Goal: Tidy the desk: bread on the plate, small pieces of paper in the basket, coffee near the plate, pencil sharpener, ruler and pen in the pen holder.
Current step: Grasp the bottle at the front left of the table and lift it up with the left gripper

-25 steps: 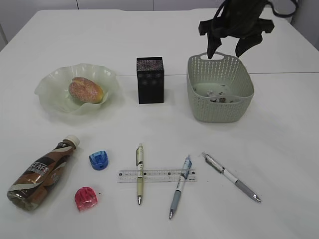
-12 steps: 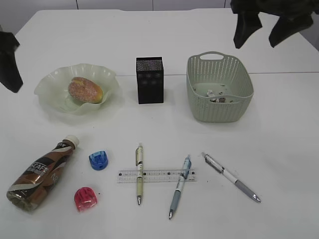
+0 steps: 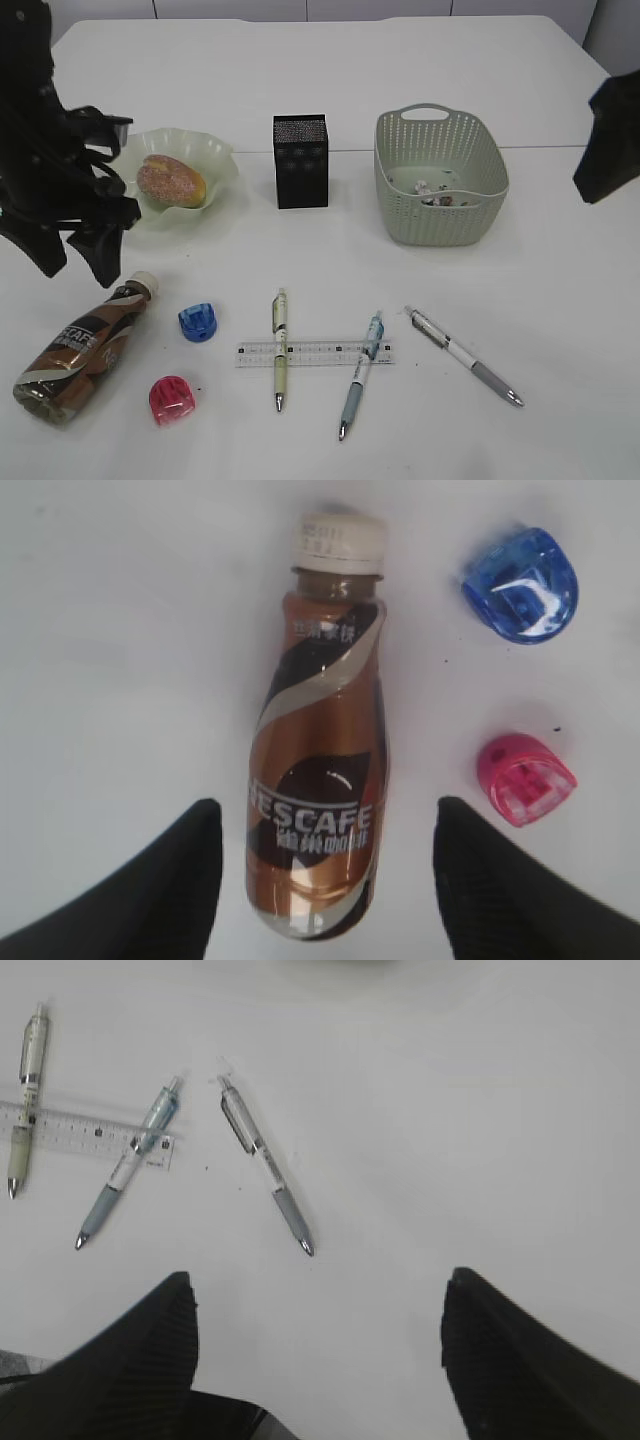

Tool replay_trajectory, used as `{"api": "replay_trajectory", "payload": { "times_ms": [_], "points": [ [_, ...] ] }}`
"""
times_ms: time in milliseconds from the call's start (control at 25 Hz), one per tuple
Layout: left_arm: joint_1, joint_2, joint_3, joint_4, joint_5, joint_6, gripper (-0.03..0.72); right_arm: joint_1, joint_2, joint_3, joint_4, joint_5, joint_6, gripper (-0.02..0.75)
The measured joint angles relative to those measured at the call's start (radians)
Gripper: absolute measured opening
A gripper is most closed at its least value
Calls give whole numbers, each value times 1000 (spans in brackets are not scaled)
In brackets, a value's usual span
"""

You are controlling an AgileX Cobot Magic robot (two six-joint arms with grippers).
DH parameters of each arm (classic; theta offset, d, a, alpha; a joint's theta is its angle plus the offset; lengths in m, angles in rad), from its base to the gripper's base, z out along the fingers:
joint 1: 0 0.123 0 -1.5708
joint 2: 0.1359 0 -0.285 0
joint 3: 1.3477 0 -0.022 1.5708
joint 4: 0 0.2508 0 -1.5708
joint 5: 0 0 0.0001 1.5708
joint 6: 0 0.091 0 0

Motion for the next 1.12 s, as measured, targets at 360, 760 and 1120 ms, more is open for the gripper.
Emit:
{"api": "replay_trajectory", "payload": {
  "times_ms": [360, 760, 1120],
  "points": [
    [-16, 155, 0, 31, -41, 2, 486, 0, -185, 89, -55, 2, -2, 559],
    [-16, 246, -2, 31, -74, 2, 486, 0, -218, 91, -70, 2, -2, 559],
    [-16, 267, -3, 31, -78, 2, 421, 0, -218, 91, -79, 4, -2, 559]
  ]
}}
